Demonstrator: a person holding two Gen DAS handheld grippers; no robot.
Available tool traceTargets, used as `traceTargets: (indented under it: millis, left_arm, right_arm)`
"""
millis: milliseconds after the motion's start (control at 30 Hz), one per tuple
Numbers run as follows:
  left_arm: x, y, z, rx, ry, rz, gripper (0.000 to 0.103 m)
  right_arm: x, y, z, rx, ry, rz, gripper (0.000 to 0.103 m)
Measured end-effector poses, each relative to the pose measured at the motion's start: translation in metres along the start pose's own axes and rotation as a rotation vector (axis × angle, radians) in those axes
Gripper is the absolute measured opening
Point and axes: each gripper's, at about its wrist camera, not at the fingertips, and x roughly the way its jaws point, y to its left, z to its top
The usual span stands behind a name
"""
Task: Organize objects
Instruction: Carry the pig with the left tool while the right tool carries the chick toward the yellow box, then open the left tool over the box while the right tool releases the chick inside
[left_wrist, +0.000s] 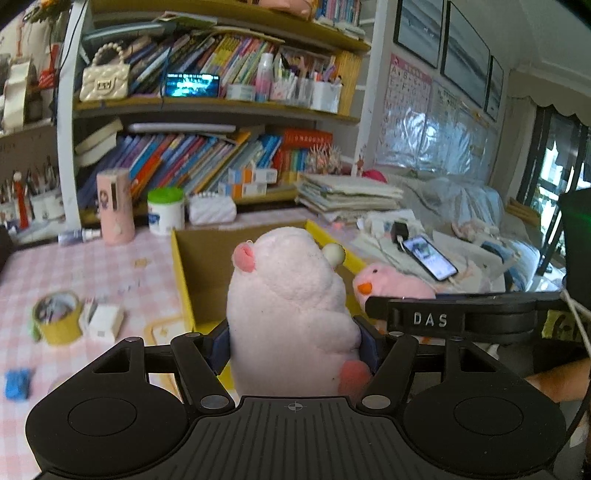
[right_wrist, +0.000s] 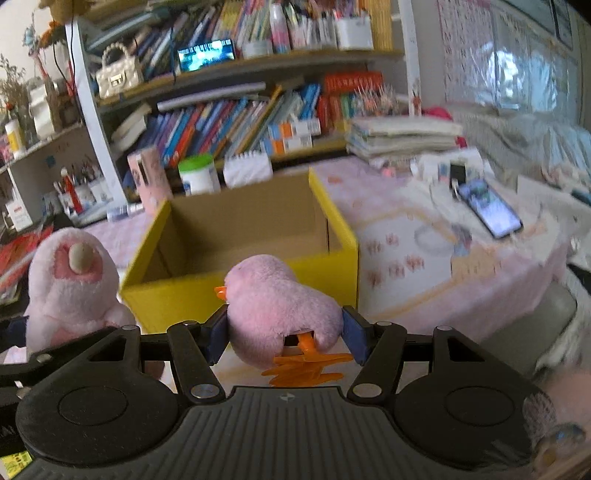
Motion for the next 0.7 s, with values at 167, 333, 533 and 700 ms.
traceTargets:
  millis: [167, 333, 533, 700]
  left_arm:
    - [0.035, 0.005, 0.021, -0.014, -0.021, 0.041, 0.066]
    - [0.073, 0.008, 0.036, -0.034, -0.008, 0.098, 0.066]
    - [0.114, 0.008, 0.041, -0.04, 0.049, 0.161, 0.066]
    - [0.149, 0.009, 0.036, -0.022, 0.16, 0.208, 0.066]
  right_arm:
    - [0.029, -0.006, 0.042, -0.044, -0.043, 0.026, 0.06]
    - [0.069, -0.01, 0.076, -0.104, -0.048, 0.056, 0.06]
    - [0.117, -0.008, 0.097, -0.189, -0.005, 0.111, 0.06]
    - [0.163, 0.004, 0.097, -0.315, 0.088, 0.16, 0.06]
